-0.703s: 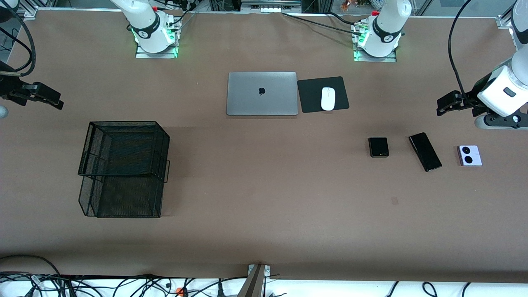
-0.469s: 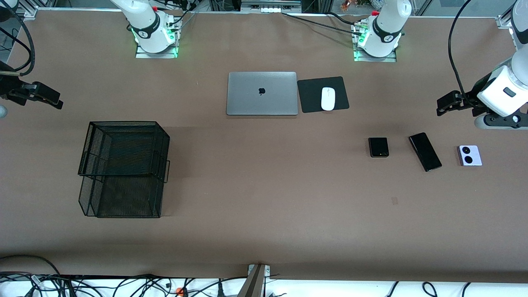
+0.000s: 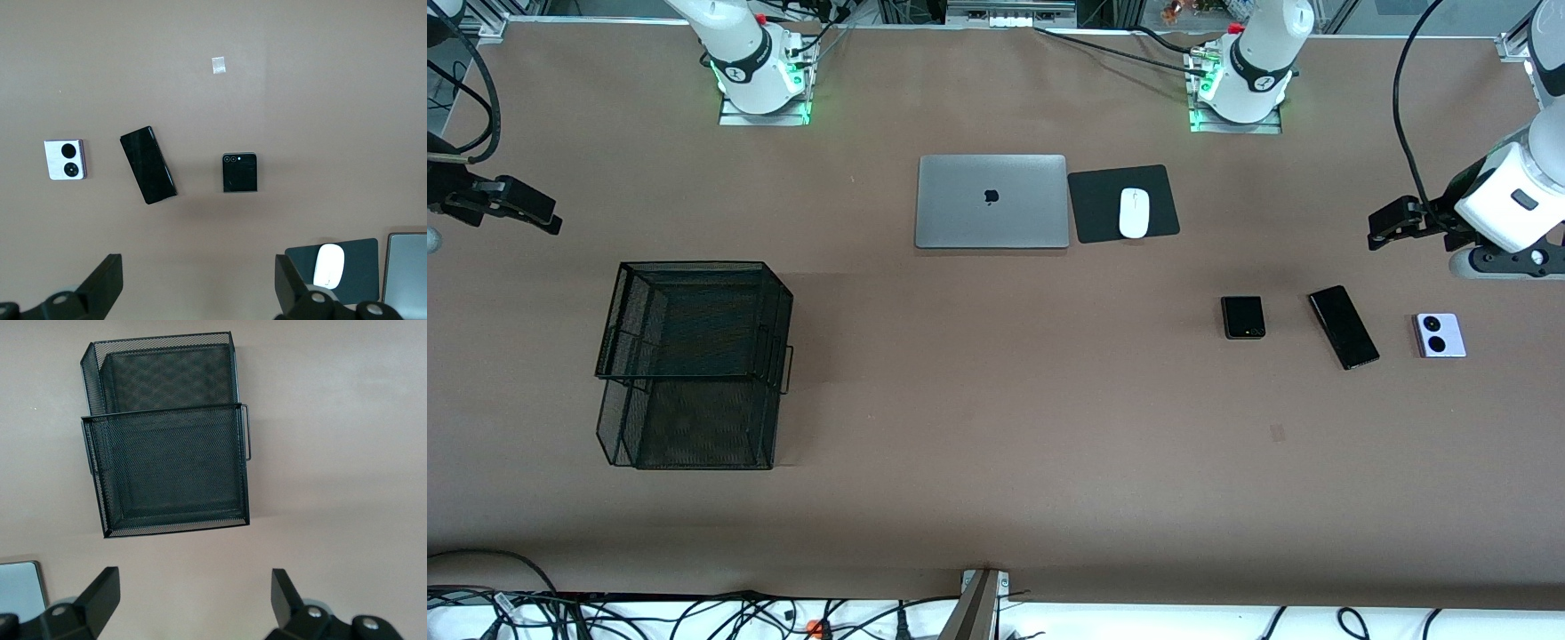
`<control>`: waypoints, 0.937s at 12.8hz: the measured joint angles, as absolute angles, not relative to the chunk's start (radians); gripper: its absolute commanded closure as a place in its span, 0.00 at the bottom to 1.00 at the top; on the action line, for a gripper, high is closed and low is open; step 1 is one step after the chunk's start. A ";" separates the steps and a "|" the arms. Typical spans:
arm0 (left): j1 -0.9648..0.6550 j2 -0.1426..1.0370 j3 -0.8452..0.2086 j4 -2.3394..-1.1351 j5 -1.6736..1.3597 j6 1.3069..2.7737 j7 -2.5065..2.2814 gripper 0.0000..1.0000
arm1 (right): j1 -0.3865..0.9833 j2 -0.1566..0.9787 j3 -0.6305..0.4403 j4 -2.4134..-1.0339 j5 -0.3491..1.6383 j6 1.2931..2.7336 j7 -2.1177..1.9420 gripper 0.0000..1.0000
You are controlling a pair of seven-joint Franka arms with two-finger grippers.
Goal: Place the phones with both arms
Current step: 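Reach the left gripper toward the small black flip phone, then lower the left gripper and grasp the small black flip phone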
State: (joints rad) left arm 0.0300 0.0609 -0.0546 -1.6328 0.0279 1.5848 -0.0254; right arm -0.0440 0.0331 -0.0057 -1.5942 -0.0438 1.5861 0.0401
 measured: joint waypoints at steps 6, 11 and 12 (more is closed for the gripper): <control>0.018 0.133 -0.058 -1.650 0.025 1.544 -0.026 0.00 | -0.045 0.033 -0.006 -1.594 -0.022 1.586 0.019 0.00; 0.016 0.186 -0.069 -1.760 0.015 1.772 -0.027 0.00 | -0.045 0.033 -0.006 -1.594 -0.022 1.586 0.015 0.00; 0.016 0.194 -0.076 -1.800 0.015 1.837 -0.027 0.00 | -0.045 0.033 -0.006 -1.594 -0.022 1.586 0.015 0.00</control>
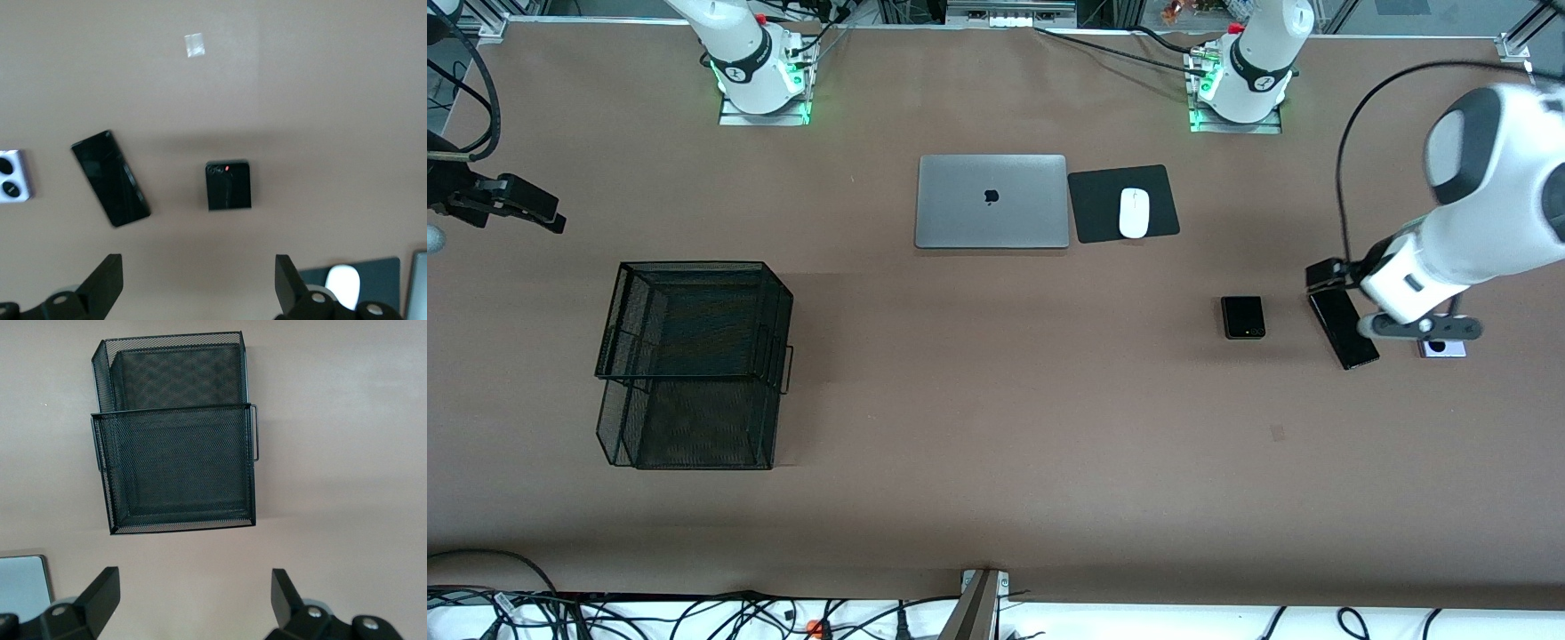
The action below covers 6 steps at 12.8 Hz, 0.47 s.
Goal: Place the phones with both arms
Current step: 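Lower the left gripper and grasp the small black flip phone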
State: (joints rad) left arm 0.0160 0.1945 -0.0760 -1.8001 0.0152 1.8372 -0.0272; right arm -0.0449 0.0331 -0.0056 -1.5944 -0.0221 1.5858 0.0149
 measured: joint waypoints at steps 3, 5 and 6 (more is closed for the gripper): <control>0.015 0.229 -0.103 -1.899 0.015 1.999 -0.032 0.00 | -0.045 0.033 -0.006 -1.595 -0.022 1.587 0.014 0.00; 0.014 0.254 -0.120 -1.940 0.015 2.060 -0.042 0.00 | -0.046 0.033 -0.006 -1.595 -0.022 1.589 0.009 0.00; 0.014 0.264 -0.125 -1.956 0.015 2.081 -0.048 0.00 | -0.046 0.033 -0.006 -1.595 -0.022 1.590 -0.004 0.00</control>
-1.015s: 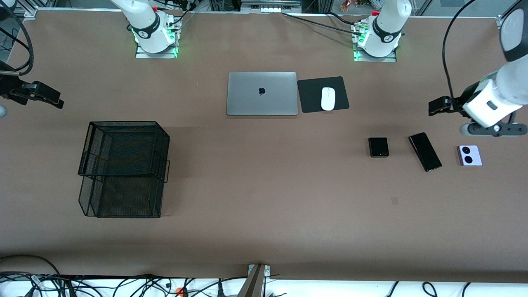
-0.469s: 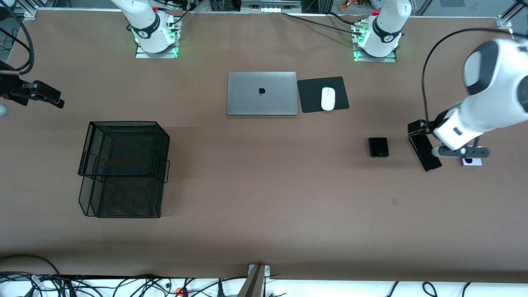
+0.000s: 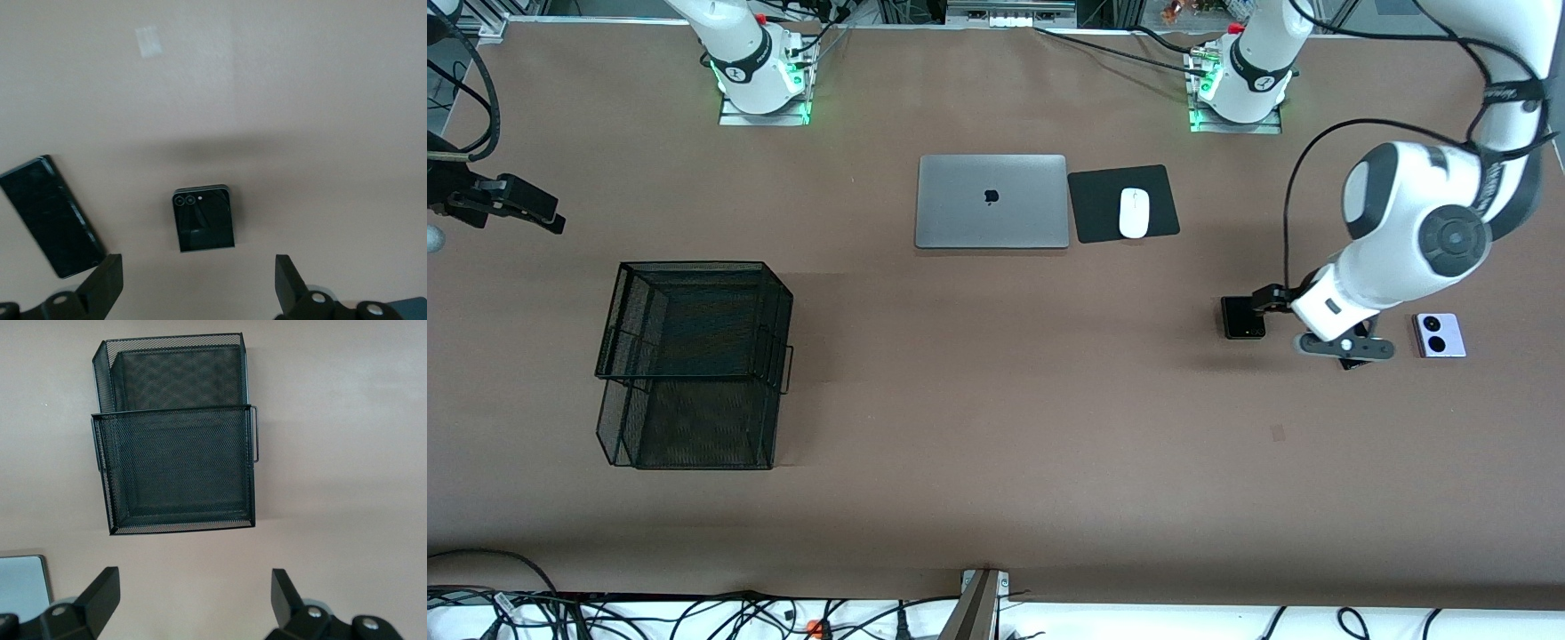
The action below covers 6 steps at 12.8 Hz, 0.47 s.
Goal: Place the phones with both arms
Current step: 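Lower the left gripper and grasp the small black flip phone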
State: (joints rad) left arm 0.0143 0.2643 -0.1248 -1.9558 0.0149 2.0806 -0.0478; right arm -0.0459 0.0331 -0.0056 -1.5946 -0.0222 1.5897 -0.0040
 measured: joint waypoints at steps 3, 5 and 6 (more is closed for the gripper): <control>0.014 0.282 -0.141 -2.032 0.015 2.181 -0.054 0.00 | -0.046 0.033 -0.006 -1.595 -0.022 1.595 -0.018 0.00; 0.013 0.286 -0.155 -2.100 0.015 2.269 -0.063 0.00 | -0.046 0.033 -0.006 -1.595 -0.022 1.595 -0.018 0.00; 0.013 0.289 -0.156 -2.123 0.015 2.293 -0.064 0.00 | -0.046 0.033 -0.006 -1.595 -0.022 1.595 -0.019 0.00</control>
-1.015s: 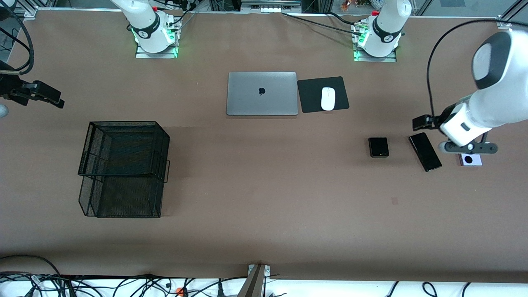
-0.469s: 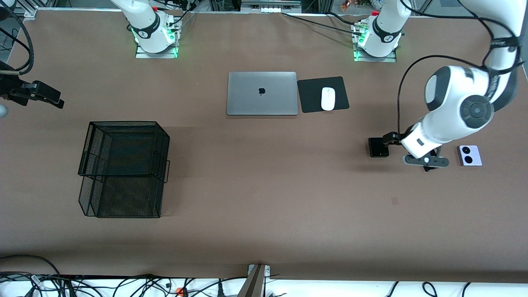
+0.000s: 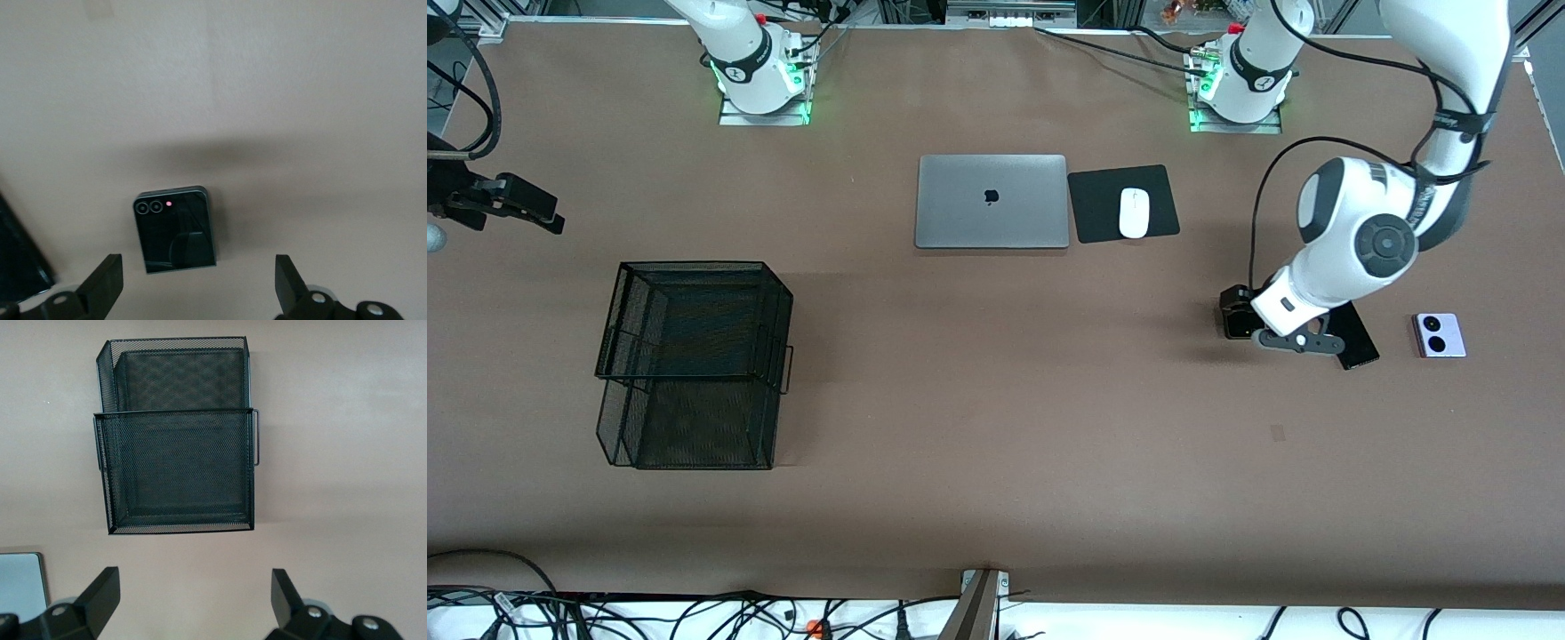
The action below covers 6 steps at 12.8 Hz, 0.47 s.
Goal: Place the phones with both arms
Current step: 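Lower the left gripper and grasp the small black flip phone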
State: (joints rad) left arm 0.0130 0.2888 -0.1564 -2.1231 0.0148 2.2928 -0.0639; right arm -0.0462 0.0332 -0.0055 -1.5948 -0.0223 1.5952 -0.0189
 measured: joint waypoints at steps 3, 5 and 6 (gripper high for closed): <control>0.022 0.325 -0.153 -2.153 0.015 2.334 -0.064 0.00 | -0.046 0.033 -0.006 -1.595 -0.022 1.595 -0.019 0.00; 0.029 0.366 -0.149 -2.161 0.015 2.354 -0.064 0.00 | -0.046 0.033 -0.006 -1.595 -0.022 1.596 -0.019 0.00; 0.029 0.382 -0.146 -2.163 0.015 2.359 -0.064 0.00 | -0.046 0.033 -0.006 -1.595 -0.022 1.596 -0.020 0.00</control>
